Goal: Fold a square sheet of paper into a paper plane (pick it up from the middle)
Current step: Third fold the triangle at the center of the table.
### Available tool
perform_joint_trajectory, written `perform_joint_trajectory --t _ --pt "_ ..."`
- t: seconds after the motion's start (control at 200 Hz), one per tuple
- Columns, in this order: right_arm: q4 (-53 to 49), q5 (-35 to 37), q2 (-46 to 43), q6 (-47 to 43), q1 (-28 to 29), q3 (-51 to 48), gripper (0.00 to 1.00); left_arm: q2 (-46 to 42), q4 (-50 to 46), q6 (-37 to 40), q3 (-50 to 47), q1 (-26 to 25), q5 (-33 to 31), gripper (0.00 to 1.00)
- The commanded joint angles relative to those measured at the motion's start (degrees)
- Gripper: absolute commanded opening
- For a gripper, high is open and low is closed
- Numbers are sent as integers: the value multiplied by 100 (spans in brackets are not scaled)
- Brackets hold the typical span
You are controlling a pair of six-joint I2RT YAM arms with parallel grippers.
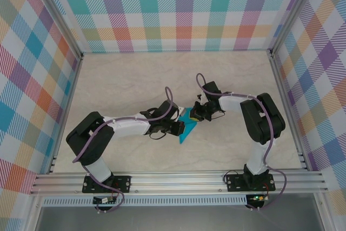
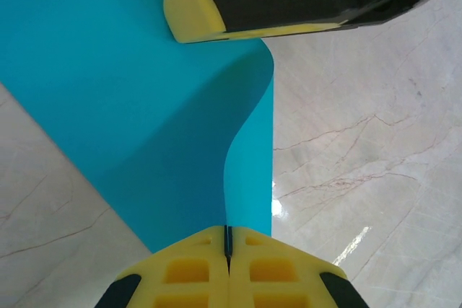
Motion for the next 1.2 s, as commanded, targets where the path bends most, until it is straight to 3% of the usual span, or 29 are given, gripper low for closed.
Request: perform_joint_trajectory --t 0.0,1.065,1.195 --pt "-233 120 105 -151 -9 43 2 100 50 43 -9 124 19 0" --pt "-293 101 60 -132 -10 60 3 498 -19 306 119 379 145 1" --pt "-287 92 65 -134 -10 60 3 491 148 220 59 384 400 1"
